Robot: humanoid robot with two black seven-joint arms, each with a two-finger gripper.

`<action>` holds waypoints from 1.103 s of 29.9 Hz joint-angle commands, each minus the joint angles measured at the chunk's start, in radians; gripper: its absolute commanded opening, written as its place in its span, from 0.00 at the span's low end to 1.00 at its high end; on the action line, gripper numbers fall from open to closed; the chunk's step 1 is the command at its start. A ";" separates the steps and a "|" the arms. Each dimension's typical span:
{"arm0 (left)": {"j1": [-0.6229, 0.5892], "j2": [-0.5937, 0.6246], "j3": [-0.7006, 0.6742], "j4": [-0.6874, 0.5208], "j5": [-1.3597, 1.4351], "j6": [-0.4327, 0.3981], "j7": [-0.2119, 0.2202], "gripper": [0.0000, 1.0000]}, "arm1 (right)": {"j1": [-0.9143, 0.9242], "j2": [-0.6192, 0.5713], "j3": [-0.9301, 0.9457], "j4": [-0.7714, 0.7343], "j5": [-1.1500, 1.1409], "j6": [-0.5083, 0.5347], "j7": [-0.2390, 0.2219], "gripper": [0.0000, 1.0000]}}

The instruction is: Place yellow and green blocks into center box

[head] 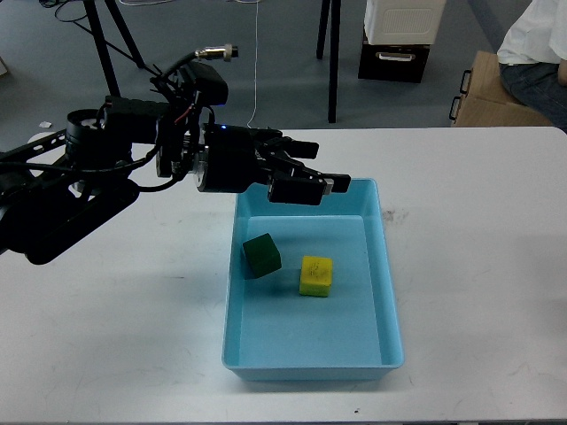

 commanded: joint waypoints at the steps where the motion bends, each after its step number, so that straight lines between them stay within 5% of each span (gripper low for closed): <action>1: 0.150 -0.007 -0.155 -0.002 -0.167 0.000 0.000 1.00 | 0.045 0.013 -0.037 -0.007 0.210 0.061 -0.025 0.99; 6: 0.277 -0.004 -0.226 -0.005 -0.541 0.011 0.172 1.00 | 0.045 0.024 -0.035 -0.007 0.530 0.154 -0.112 0.99; 10: 0.403 0.005 -0.234 -0.127 -0.990 0.100 0.283 1.00 | 0.041 0.033 -0.035 -0.010 0.776 0.163 -0.123 0.99; 17: 0.554 -0.087 -0.270 -0.201 -1.393 0.226 0.292 1.00 | 0.015 0.120 -0.026 -0.009 0.864 0.181 -0.135 0.99; 20: 0.629 -0.153 -0.335 -0.201 -1.508 0.274 0.294 1.00 | -0.019 0.165 -0.022 -0.003 0.891 0.206 -0.186 0.99; 23: 0.664 -0.211 -0.378 -0.206 -1.600 0.281 0.292 1.00 | -0.050 0.203 -0.019 -0.003 0.966 0.236 -0.242 0.99; 33: 0.749 -0.309 -0.426 -0.264 -1.715 0.281 0.287 1.00 | -0.099 0.292 0.017 0.004 1.059 0.252 -0.261 0.99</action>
